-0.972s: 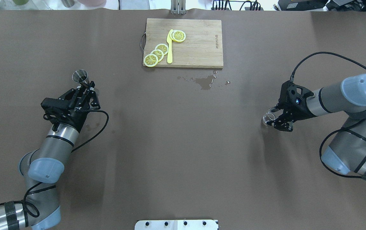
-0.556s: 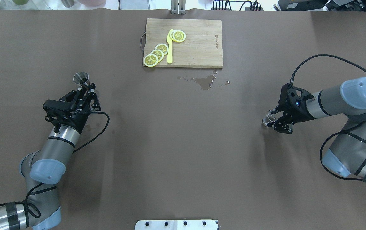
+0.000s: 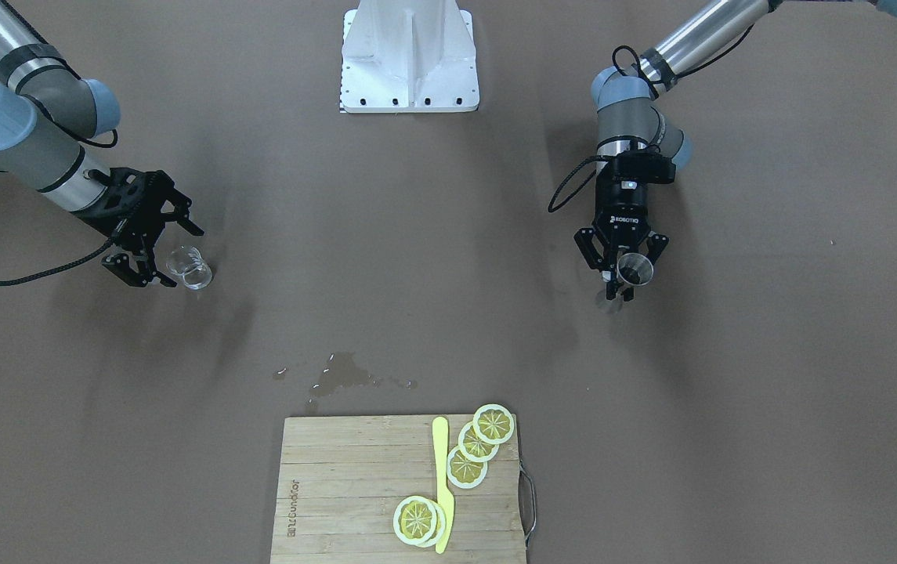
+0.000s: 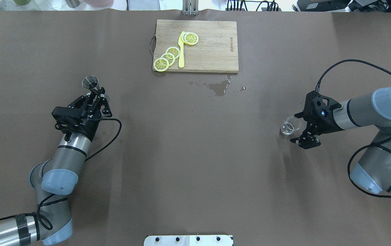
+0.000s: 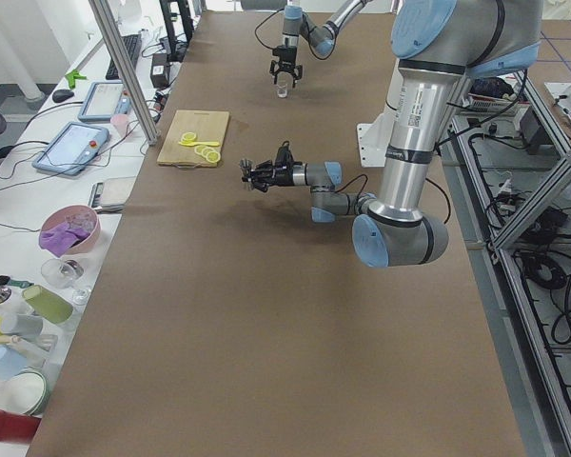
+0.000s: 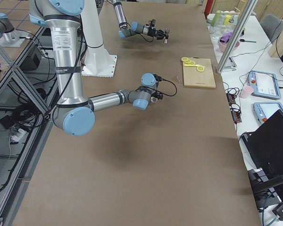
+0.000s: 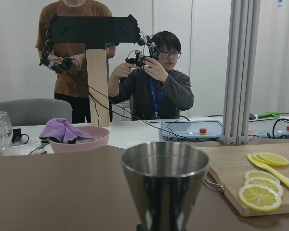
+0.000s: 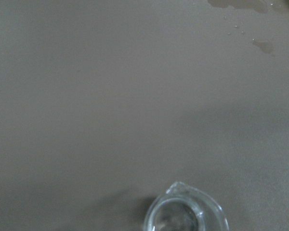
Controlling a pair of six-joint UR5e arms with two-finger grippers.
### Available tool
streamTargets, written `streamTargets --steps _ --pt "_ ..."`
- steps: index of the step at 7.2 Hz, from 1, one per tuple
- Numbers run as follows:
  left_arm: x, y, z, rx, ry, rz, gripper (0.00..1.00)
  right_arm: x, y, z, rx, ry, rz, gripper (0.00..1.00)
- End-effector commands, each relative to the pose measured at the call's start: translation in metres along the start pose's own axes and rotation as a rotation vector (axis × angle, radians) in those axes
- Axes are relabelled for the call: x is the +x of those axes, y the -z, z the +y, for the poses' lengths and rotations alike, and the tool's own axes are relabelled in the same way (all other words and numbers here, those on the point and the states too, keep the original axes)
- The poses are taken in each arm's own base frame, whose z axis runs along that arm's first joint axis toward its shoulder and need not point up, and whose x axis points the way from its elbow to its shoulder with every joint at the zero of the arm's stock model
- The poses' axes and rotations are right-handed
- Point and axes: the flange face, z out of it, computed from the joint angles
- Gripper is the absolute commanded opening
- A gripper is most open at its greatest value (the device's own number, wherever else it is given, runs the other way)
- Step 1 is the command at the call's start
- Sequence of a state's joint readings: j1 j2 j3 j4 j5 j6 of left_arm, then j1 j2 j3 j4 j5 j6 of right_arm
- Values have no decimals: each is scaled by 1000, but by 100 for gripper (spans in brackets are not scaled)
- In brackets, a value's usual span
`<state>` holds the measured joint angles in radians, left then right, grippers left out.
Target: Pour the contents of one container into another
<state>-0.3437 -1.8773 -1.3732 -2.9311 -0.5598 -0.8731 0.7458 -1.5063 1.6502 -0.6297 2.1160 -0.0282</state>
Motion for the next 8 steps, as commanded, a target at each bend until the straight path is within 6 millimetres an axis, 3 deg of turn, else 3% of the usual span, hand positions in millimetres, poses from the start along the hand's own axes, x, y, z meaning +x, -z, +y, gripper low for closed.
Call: streamTargets --steps 1,3,5,6,8 --pt "1 -3 8 -3 19 -8 0 -6 25 35 -28 -33 6 100" --pt "3 -3 7 -4 9 -9 0 29 54 66 -48 -113 78 100" --pt "6 -4 5 -7 1 -6 0 59 69 101 -90 -194 128 100" --pt "8 -3 2 -7 -29 -1 0 82 88 121 -102 -249 179 100" --pt "8 -5 4 -18 -63 -12 0 109 114 147 -145 -452 234 100"
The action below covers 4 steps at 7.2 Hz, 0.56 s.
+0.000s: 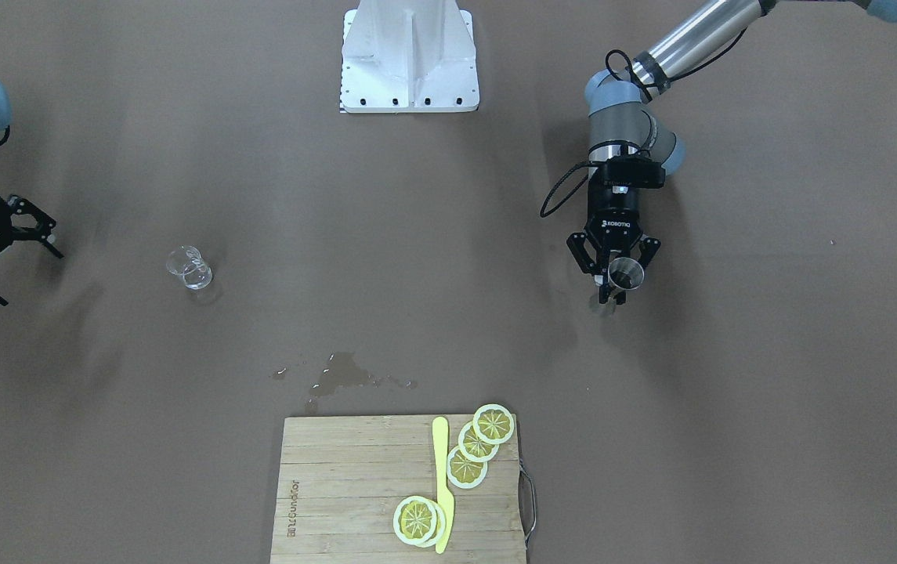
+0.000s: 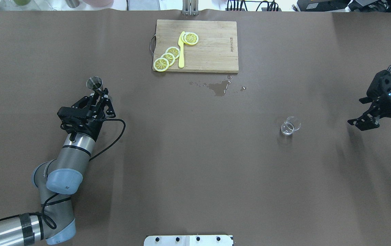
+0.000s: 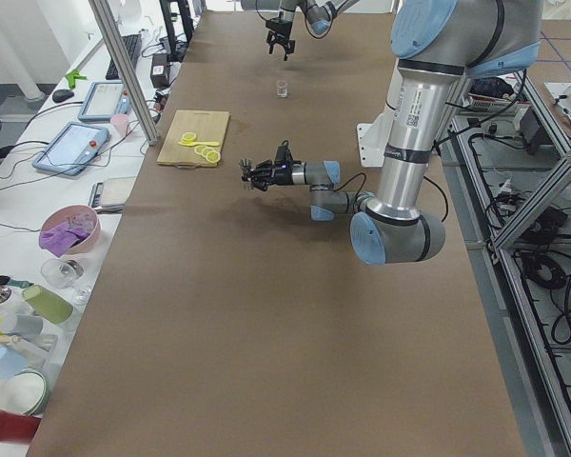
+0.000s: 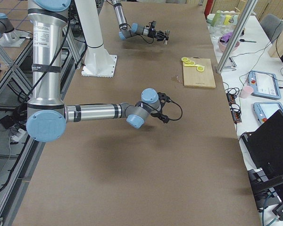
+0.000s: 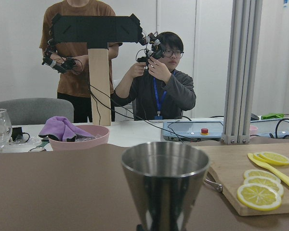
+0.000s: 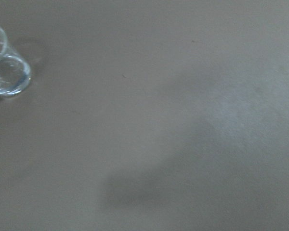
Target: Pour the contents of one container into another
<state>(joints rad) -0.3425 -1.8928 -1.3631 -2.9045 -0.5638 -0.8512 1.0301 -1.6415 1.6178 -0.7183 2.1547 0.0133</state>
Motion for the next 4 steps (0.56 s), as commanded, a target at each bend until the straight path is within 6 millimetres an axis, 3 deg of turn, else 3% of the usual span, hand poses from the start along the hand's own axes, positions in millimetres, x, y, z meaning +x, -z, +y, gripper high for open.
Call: streamTargets --steps 1,2,4 --pt "1 -3 2 -16 -45 -17 0 37 19 13 -44 -301 7 100" --pt "0 -4 6 -41 -56 -6 0 55 25 16 -88 -391 33 100" --pt "1 -7 10 -66 -80 -6 0 61 21 32 -177 -607 56 100"
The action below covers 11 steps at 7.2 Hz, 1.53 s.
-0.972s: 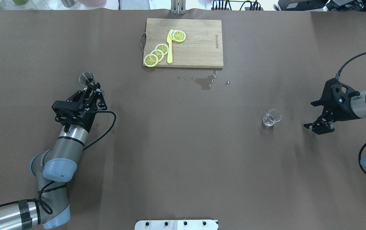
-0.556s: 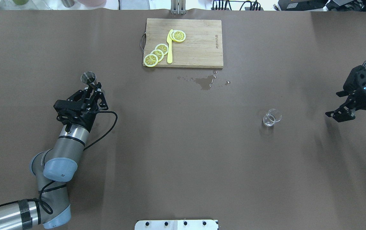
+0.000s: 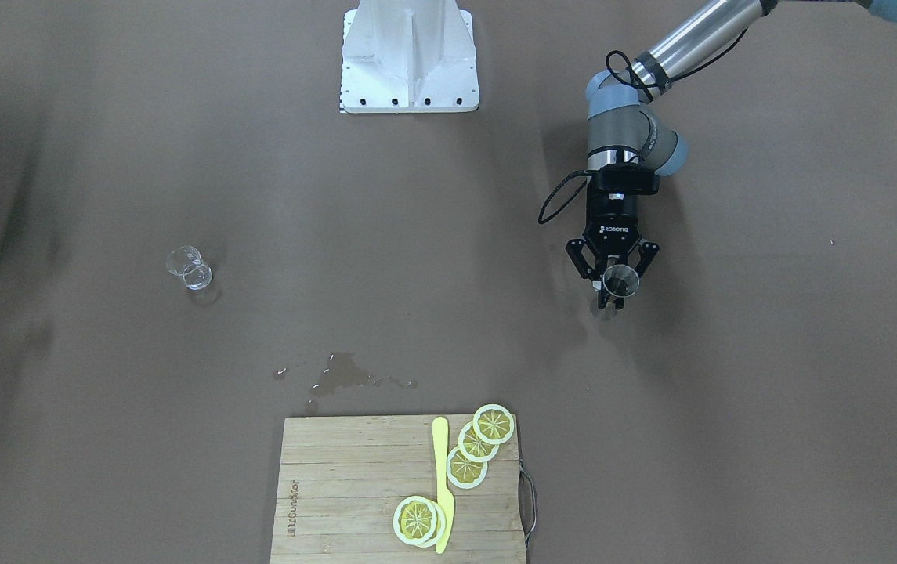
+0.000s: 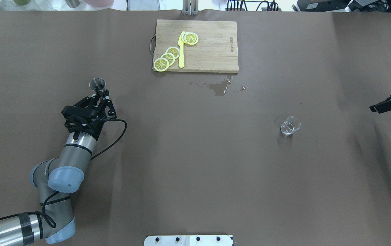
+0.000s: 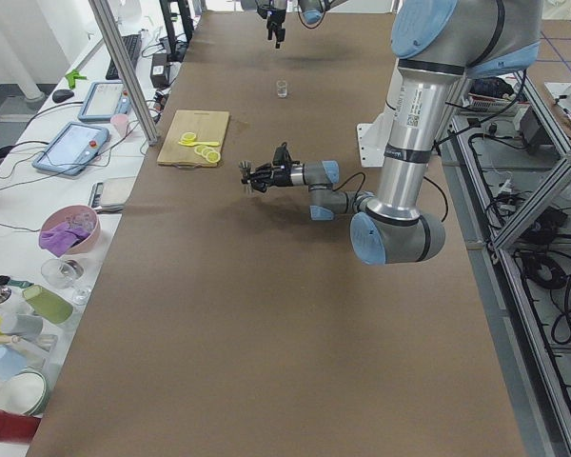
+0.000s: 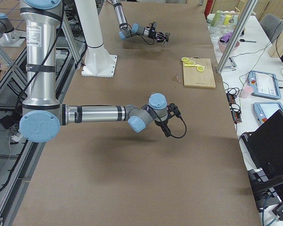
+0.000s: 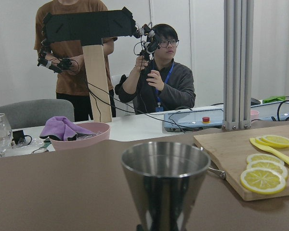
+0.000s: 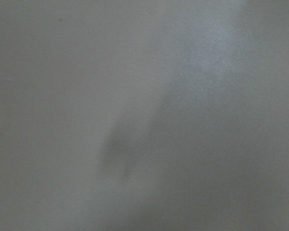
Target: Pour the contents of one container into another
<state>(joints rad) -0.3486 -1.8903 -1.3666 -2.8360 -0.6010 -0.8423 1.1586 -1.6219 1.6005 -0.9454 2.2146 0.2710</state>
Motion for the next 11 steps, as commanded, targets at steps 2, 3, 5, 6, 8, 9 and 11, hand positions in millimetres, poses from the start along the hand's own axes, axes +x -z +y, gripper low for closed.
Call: streamTargets --steps 2,3,5,6,8,9,11 --pt "1 -2 4 -26 -18 6 0 31 8 8 -142 -284 15 100" --pt "2 -2 4 -34 -16 13 0 48 14 13 -163 -347 12 100" --pt "2 -2 5 -35 -16 14 0 87 38 33 -200 -503 -22 100" --pt "2 -2 4 -34 -16 13 0 94 31 45 -222 -518 -20 100" --pt "1 -1 5 -36 -17 14 0 99 28 58 -233 -525 -12 100" --pt "1 -1 5 -34 -16 13 0 104 25 71 -248 -542 -10 100" --pt "1 -1 5 -34 -16 13 16 109 30 76 -245 -557 -20 100"
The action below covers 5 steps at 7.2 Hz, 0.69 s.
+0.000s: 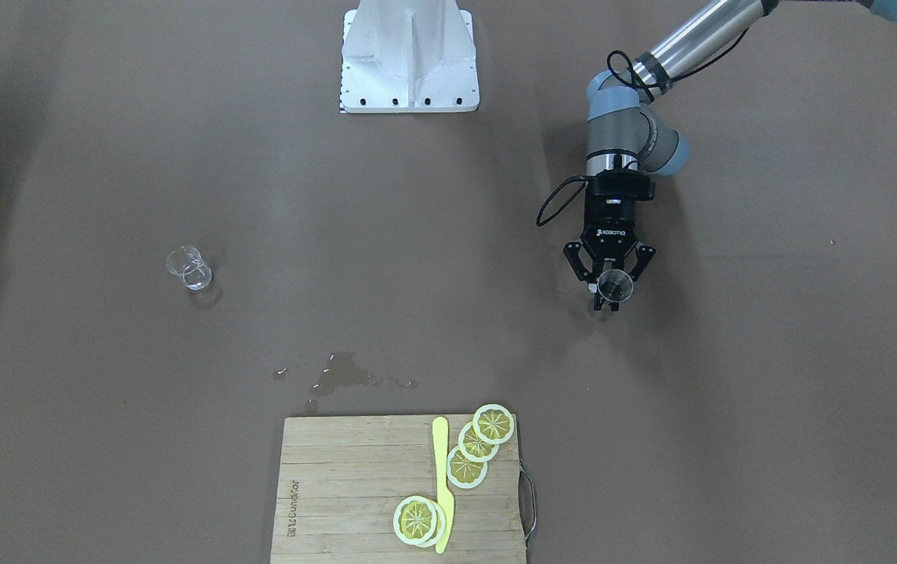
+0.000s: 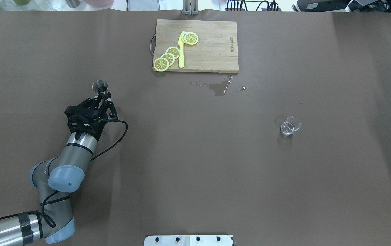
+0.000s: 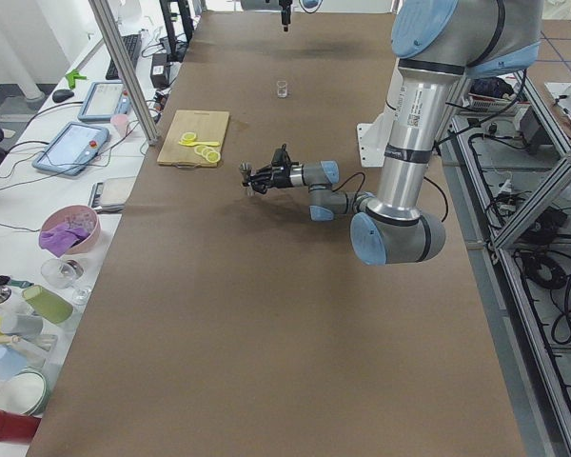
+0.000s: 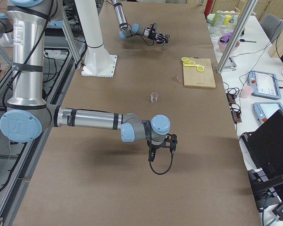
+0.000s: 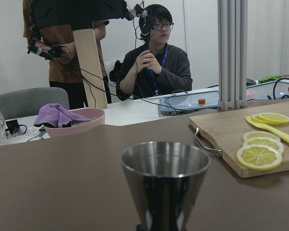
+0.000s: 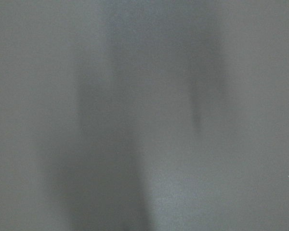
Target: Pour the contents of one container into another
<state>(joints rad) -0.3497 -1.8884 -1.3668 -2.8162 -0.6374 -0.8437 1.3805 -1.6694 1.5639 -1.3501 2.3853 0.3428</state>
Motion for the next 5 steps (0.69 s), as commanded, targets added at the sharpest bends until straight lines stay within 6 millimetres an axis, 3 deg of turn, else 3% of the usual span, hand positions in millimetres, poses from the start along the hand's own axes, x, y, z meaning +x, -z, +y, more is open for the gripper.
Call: streamTargets --steps 1,5 --pt "-1 0 1 -1 -1 0 25 -4 0 -4 -23 -15 9 100" --pt "-4 1 3 -3 -2 -2 49 -15 -11 0 -60 -2 8 100"
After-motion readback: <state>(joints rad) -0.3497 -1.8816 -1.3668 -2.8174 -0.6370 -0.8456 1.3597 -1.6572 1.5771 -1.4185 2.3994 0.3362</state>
